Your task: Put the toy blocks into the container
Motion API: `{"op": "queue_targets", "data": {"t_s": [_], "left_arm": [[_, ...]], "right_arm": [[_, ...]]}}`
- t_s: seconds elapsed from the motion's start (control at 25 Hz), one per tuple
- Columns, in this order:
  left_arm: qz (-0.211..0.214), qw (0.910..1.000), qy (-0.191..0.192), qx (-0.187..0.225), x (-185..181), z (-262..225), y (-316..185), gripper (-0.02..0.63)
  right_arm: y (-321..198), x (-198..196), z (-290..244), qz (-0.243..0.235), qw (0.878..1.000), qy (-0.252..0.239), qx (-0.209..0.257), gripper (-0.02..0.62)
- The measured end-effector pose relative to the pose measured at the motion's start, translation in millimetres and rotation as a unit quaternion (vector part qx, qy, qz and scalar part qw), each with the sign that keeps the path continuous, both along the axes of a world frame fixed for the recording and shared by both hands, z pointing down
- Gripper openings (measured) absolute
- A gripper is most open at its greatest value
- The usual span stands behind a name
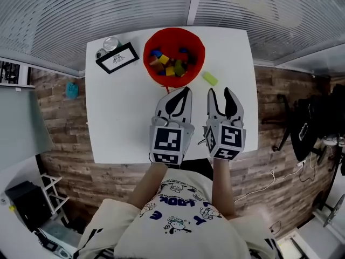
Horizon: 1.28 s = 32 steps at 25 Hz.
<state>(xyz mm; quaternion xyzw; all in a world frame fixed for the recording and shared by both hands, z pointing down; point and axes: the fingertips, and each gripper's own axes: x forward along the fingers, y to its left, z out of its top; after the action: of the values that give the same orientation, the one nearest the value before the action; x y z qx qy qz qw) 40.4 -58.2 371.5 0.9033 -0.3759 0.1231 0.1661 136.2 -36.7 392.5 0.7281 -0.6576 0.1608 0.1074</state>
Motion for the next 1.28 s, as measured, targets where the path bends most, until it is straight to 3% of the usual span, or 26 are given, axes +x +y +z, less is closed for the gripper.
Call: {"op": "queue_targets", "data": {"t_s": [1.28], "left_arm": [[-0.008, 0.9964, -0.038, -0.075, 78, 69, -12, 0.032]], "right_arm": [[-29, 55, 75, -0.056, 0.994, -0.035, -0.083, 0.176]]}}
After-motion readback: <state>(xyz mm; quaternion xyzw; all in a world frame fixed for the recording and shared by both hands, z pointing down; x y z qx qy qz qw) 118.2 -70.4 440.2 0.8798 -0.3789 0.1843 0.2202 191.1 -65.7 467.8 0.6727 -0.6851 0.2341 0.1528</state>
